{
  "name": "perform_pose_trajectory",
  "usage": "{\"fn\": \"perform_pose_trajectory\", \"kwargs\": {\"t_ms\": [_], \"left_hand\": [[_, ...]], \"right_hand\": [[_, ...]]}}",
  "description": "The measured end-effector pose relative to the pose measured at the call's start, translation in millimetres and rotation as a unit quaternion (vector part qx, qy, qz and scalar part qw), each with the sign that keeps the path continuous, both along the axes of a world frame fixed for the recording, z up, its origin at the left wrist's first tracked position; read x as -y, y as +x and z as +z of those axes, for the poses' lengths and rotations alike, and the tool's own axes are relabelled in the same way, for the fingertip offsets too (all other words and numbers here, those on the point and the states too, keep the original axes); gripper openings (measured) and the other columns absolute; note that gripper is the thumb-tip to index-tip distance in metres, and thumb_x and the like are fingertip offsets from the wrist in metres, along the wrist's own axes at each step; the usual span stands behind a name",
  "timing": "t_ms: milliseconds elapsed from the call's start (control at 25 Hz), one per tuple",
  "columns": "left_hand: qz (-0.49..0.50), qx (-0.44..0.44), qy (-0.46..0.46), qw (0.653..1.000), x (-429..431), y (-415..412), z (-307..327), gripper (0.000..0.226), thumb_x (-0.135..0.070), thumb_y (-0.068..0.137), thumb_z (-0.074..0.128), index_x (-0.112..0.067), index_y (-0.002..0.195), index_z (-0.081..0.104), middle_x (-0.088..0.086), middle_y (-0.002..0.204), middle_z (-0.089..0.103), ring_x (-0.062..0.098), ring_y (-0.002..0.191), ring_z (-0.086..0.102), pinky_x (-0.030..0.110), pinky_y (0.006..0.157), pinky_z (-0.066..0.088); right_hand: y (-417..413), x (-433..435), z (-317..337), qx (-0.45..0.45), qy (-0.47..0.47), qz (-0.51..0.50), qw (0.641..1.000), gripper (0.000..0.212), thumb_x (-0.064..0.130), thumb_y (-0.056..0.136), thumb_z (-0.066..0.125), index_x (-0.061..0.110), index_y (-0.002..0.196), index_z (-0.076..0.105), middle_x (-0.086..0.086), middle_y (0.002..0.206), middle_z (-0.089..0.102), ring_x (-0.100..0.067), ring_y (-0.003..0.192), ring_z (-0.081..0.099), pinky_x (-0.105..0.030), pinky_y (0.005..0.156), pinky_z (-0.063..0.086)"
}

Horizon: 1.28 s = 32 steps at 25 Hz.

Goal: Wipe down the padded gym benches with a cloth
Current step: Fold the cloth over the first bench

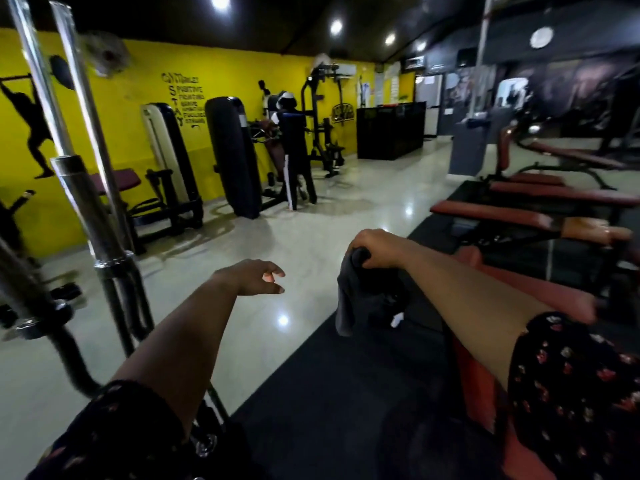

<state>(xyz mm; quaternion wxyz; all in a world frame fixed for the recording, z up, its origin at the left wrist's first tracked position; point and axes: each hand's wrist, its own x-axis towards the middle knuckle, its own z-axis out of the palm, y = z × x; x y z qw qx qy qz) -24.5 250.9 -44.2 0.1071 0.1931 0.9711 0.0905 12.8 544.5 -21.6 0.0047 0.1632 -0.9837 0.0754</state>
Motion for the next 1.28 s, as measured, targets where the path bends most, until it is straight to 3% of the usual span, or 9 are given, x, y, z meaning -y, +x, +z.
{"fn": "perform_pose_trajectory", "kwargs": {"t_ms": [160,320,400,520,800,1040,1280], "left_hand": [[-0.056,0.011,0.006,0.998,-75.5,29.7,-15.5,0.049,-0.047,0.091,0.064,-0.031,0.136,0.052,-0.003,0.127,0.059,0.017,0.123,0.049,0.026,0.098,0.034],[-0.091,0.023,0.014,0.995,-145.4,69.3,-27.3,0.049,-0.048,0.091,0.064,-0.032,0.135,0.053,-0.005,0.126,0.059,0.016,0.12,0.05,0.026,0.096,0.034],[-0.104,0.035,0.013,0.994,-179.9,93.3,-35.8,0.05,-0.048,0.09,0.065,-0.033,0.135,0.053,-0.005,0.128,0.058,0.016,0.12,0.05,0.028,0.099,0.036],[-0.125,0.063,0.022,0.99,-233.1,137.3,-47.6,0.051,-0.044,0.089,0.067,-0.031,0.136,0.052,-0.004,0.127,0.057,0.016,0.121,0.051,0.025,0.098,0.035],[-0.186,0.119,0.015,0.975,-330.2,200.9,-85.2,0.052,-0.036,0.089,0.071,-0.028,0.137,0.053,0.0,0.128,0.059,0.01,0.108,0.053,0.018,0.093,0.035],[-0.222,0.125,0.02,0.967,-396.5,194.3,-100.1,0.052,-0.033,0.088,0.072,-0.027,0.136,0.055,-0.001,0.127,0.059,0.012,0.115,0.055,0.022,0.102,0.039],[-0.251,0.139,0.022,0.958,-471.2,143.2,-132.8,0.046,-0.032,0.089,0.071,-0.024,0.132,0.058,0.0,0.124,0.062,0.013,0.113,0.057,0.018,0.092,0.037]], "right_hand": [[57.4,-66.8,-5.5,0.035,0.011,-0.045,0.998,0.045,0.016,0.077,0.062,0.018,0.122,0.064,-0.006,0.123,0.061,-0.025,0.111,0.057,-0.041,0.095,0.047],[121.8,-125.2,-18.2,0.038,0.01,-0.063,0.997,0.033,0.003,0.08,0.063,0.005,0.112,0.069,-0.009,0.114,0.064,-0.016,0.103,0.056,-0.024,0.083,0.039],[154.7,-154.0,-29.0,0.057,0.005,-0.093,0.994,0.032,0.003,0.081,0.063,0.004,0.113,0.068,-0.011,0.114,0.066,-0.023,0.106,0.059,-0.021,0.08,0.038],[204.0,-199.9,-49.3,0.079,0.012,-0.123,0.989,0.033,0.009,0.081,0.063,0.005,0.114,0.068,-0.014,0.115,0.066,-0.029,0.108,0.06,-0.032,0.091,0.045],[289.5,-278.9,-82.4,0.127,0.003,-0.179,0.976,0.042,0.009,0.084,0.061,0.015,0.126,0.063,-0.011,0.128,0.06,-0.03,0.118,0.055,-0.034,0.096,0.042],[296.7,-336.8,-105.4,0.146,-0.039,-0.229,0.962,0.042,0.003,0.082,0.06,0.018,0.12,0.065,-0.01,0.124,0.062,-0.028,0.111,0.059,-0.038,0.093,0.05],[249.6,-387.4,-120.7,0.155,-0.024,-0.249,0.956,0.046,0.003,0.087,0.062,0.016,0.13,0.061,-0.009,0.134,0.058,-0.027,0.122,0.053,-0.034,0.103,0.043]]}}
